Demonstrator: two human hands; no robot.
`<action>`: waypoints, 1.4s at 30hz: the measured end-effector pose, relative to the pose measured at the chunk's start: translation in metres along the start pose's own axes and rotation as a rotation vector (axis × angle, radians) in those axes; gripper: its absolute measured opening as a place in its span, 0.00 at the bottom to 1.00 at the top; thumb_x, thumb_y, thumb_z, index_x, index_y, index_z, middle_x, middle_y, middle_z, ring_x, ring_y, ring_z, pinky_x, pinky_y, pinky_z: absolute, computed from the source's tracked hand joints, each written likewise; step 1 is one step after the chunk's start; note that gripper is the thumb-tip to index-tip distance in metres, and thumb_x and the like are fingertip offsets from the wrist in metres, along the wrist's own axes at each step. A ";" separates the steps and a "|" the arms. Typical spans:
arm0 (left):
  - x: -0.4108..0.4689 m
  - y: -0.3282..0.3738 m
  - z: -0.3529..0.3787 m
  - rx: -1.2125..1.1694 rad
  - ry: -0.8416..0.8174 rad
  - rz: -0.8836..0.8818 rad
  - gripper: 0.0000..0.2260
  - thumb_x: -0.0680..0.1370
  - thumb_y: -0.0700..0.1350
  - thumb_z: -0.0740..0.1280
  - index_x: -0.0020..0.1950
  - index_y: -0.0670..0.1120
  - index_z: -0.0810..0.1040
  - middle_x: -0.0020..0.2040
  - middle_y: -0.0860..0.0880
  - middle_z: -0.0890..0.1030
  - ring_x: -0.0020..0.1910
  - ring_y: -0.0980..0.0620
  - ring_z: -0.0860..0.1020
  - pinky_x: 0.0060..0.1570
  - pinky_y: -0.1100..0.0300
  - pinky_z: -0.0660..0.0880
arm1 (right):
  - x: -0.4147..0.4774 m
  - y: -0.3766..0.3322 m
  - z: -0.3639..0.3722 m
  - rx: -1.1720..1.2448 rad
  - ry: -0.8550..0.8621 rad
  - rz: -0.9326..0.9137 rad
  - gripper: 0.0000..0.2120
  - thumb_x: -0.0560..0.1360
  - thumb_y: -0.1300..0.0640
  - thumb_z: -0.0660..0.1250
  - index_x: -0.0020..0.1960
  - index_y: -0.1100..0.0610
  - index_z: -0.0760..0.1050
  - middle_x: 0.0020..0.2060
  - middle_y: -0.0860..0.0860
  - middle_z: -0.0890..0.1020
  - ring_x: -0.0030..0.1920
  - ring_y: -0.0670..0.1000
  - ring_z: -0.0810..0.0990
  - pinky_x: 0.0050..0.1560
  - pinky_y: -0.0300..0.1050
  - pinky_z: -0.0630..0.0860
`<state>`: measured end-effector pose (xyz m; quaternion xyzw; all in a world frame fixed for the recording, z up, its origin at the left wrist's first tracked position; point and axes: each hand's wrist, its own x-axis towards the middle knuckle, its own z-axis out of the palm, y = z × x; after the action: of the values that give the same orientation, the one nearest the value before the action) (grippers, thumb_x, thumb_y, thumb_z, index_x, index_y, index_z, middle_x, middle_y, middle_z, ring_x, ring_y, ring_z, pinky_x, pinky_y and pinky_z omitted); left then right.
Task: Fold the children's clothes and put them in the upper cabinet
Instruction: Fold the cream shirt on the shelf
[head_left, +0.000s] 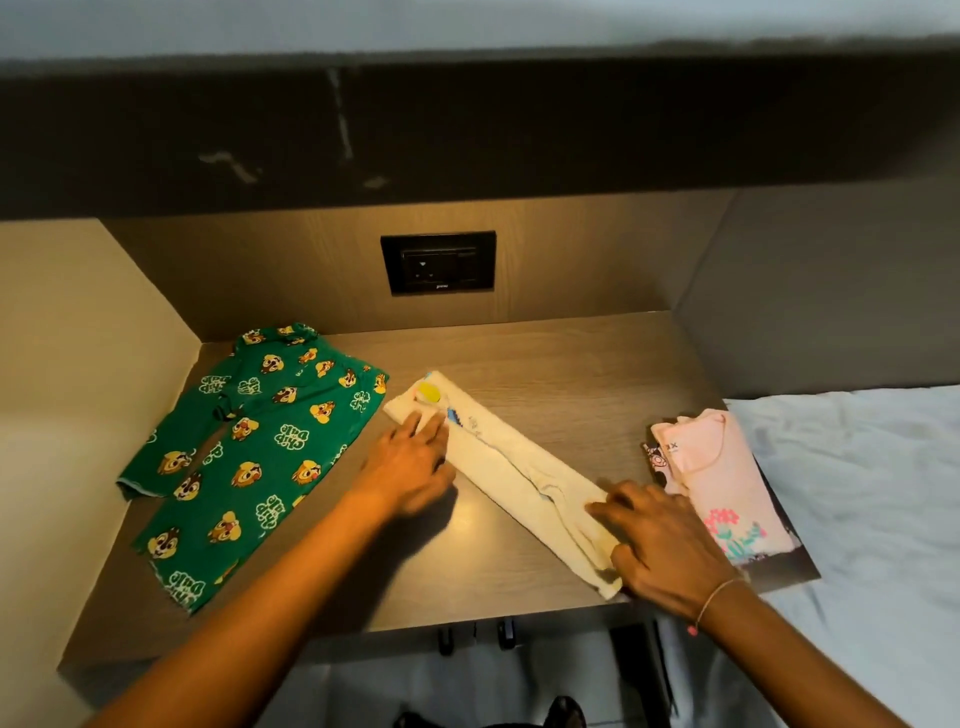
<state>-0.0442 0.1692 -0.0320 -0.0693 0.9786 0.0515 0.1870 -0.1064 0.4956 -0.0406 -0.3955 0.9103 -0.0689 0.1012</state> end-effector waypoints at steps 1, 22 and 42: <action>0.017 -0.001 -0.009 0.039 -0.007 0.024 0.29 0.81 0.58 0.49 0.79 0.47 0.49 0.80 0.46 0.46 0.78 0.42 0.44 0.75 0.41 0.49 | -0.008 -0.005 0.003 0.020 0.015 0.011 0.25 0.71 0.46 0.57 0.67 0.46 0.72 0.63 0.48 0.73 0.57 0.50 0.73 0.55 0.48 0.71; -0.085 0.052 0.082 -0.120 0.252 0.332 0.37 0.72 0.72 0.59 0.76 0.55 0.60 0.78 0.53 0.59 0.78 0.50 0.52 0.74 0.46 0.50 | -0.026 -0.035 0.045 0.086 0.065 -0.246 0.32 0.70 0.43 0.68 0.72 0.44 0.64 0.73 0.47 0.67 0.74 0.53 0.62 0.72 0.54 0.56; -0.107 0.068 0.005 -1.141 0.384 -0.107 0.04 0.75 0.51 0.70 0.40 0.55 0.82 0.34 0.57 0.83 0.34 0.59 0.80 0.35 0.63 0.76 | 0.016 -0.075 -0.065 0.594 0.139 -0.001 0.04 0.73 0.49 0.69 0.46 0.43 0.74 0.41 0.43 0.82 0.43 0.46 0.79 0.39 0.42 0.73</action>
<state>0.0457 0.2495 0.0089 -0.2161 0.8080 0.5452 -0.0575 -0.0795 0.4356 0.0362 -0.3432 0.8549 -0.3592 0.1497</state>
